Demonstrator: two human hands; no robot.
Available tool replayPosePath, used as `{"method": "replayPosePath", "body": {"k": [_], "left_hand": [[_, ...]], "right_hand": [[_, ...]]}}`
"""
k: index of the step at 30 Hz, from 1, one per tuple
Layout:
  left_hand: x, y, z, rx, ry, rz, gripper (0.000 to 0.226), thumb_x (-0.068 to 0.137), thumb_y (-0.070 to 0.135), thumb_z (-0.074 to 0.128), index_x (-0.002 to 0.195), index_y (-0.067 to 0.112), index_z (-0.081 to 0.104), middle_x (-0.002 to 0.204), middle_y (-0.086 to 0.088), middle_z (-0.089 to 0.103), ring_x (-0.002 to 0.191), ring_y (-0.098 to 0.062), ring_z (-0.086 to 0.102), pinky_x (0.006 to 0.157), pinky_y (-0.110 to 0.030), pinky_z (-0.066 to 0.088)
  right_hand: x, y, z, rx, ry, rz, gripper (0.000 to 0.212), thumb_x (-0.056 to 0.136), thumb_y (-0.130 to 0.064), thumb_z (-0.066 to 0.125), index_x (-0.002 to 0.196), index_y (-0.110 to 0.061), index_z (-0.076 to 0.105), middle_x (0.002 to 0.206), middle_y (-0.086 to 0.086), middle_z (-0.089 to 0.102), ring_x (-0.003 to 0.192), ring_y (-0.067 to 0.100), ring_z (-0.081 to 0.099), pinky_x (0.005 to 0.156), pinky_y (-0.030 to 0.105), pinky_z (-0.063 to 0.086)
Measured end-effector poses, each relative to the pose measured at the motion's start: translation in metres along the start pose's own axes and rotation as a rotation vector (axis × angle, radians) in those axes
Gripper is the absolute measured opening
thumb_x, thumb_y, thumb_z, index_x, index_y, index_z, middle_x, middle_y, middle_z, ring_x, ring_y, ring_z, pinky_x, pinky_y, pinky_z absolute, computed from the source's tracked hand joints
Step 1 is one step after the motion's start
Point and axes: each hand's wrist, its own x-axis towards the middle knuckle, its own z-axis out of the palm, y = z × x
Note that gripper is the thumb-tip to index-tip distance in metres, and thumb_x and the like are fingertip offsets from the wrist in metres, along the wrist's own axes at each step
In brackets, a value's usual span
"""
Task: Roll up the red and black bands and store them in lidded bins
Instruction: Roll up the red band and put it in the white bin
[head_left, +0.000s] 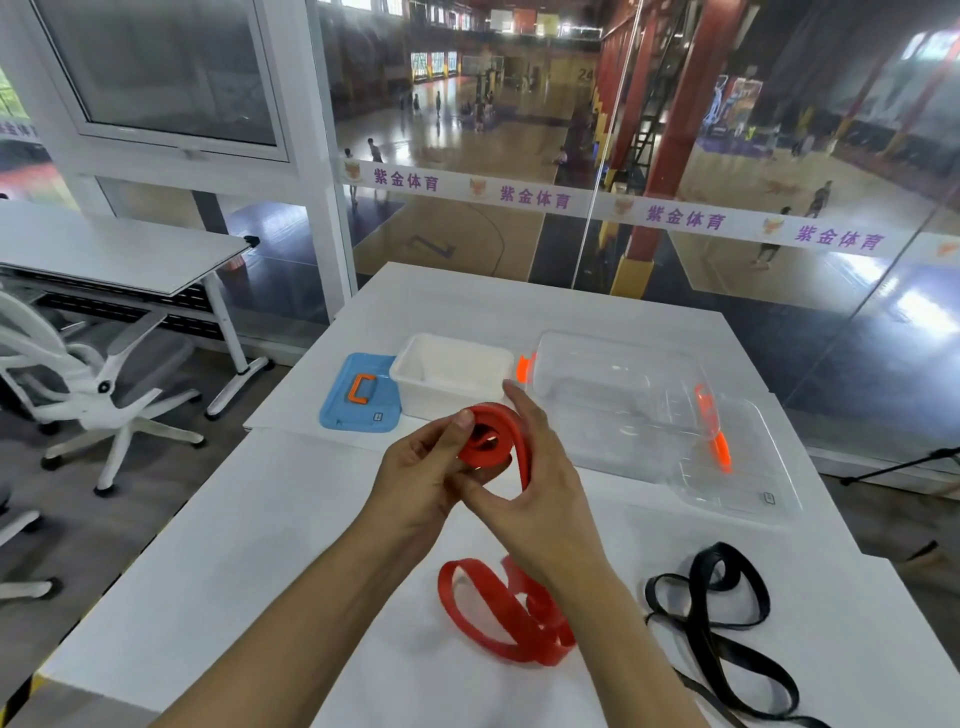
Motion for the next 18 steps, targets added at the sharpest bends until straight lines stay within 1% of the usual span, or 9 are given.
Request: {"method": "replayPosePath", "body": {"k": [1,2,4,6,8,11,13,16,18], "left_hand": [[0.000,0.000,0.001,-0.013,-0.012,-0.002,0.046,0.086,0.029,0.067,0.119,-0.004,0.068,0.116,-0.024,0.073,0.110,-0.038,0.071,0.089,-0.039,0.061],[-0.001,0.001,0.000,-0.010,-0.030,-0.005,0.048,0.085,0.029,0.067,0.121,-0.004,0.066,0.118,-0.024,0.072,0.110,-0.038,0.071,0.091,-0.040,0.061],[-0.003,0.003,-0.004,0.032,-0.068,-0.029,0.053,0.084,0.032,0.067,0.123,-0.003,0.063,0.117,-0.025,0.072,0.109,-0.040,0.071,0.095,-0.043,0.059],[-0.005,0.007,-0.012,0.119,-0.112,-0.071,0.057,0.081,0.034,0.069,0.124,-0.002,0.061,0.114,-0.023,0.074,0.108,-0.040,0.071,0.097,-0.045,0.058],[-0.007,0.014,-0.022,0.207,-0.181,-0.131,0.054,0.080,0.030,0.070,0.123,-0.002,0.059,0.113,-0.022,0.075,0.108,-0.038,0.072,0.095,-0.043,0.059],[-0.007,0.031,-0.030,0.335,-0.322,-0.224,0.047,0.084,0.022,0.071,0.125,0.002,0.060,0.116,-0.020,0.074,0.110,-0.036,0.071,0.094,-0.043,0.059],[-0.004,0.040,-0.030,0.498,-0.390,-0.212,0.044,0.085,0.024,0.072,0.127,0.011,0.065,0.117,-0.014,0.075,0.110,-0.031,0.072,0.090,-0.041,0.060],[0.000,0.049,-0.024,0.676,-0.369,-0.141,0.041,0.082,0.032,0.076,0.117,0.013,0.073,0.111,-0.011,0.077,0.104,-0.026,0.074,0.087,-0.041,0.061],[0.001,0.052,-0.022,0.719,-0.320,-0.094,0.041,0.076,0.035,0.077,0.111,0.014,0.076,0.104,-0.006,0.079,0.099,-0.020,0.076,0.083,-0.033,0.062]], "right_hand": [[0.001,-0.001,0.001,0.002,0.005,-0.015,0.085,0.082,-0.046,0.079,0.149,-0.059,0.027,0.133,-0.045,0.042,0.117,-0.017,0.050,0.097,0.008,0.039],[0.003,-0.001,0.000,0.009,0.014,-0.022,0.080,0.083,-0.043,0.079,0.147,-0.058,0.033,0.134,-0.045,0.045,0.119,-0.015,0.051,0.100,0.010,0.042],[0.006,-0.002,-0.007,0.000,0.004,-0.024,0.069,0.082,-0.038,0.078,0.140,-0.054,0.044,0.131,-0.036,0.057,0.119,-0.006,0.058,0.100,0.018,0.049],[0.009,-0.003,-0.017,-0.019,-0.075,-0.043,0.062,0.082,-0.036,0.080,0.135,-0.050,0.051,0.122,-0.030,0.064,0.109,-0.001,0.061,0.092,0.020,0.051],[0.014,0.000,-0.029,-0.040,-0.191,-0.068,0.056,0.083,-0.034,0.083,0.131,-0.047,0.056,0.117,-0.028,0.066,0.102,-0.001,0.062,0.088,0.020,0.049],[0.021,-0.001,-0.039,-0.115,-0.352,-0.091,0.061,0.080,-0.038,0.085,0.132,-0.049,0.057,0.122,-0.032,0.064,0.115,0.001,0.061,0.100,0.029,0.053],[0.025,-0.004,-0.041,-0.164,-0.416,-0.127,0.063,0.079,-0.039,0.086,0.134,-0.052,0.056,0.124,-0.033,0.064,0.120,0.002,0.061,0.104,0.031,0.052],[0.027,-0.010,-0.040,-0.175,-0.426,-0.158,0.071,0.079,-0.041,0.086,0.140,-0.053,0.051,0.127,-0.033,0.063,0.120,0.000,0.060,0.103,0.028,0.052],[0.027,-0.010,-0.041,-0.175,-0.417,-0.131,0.077,0.078,-0.042,0.087,0.142,-0.054,0.045,0.126,-0.028,0.062,0.114,0.005,0.062,0.102,0.032,0.054]]}}
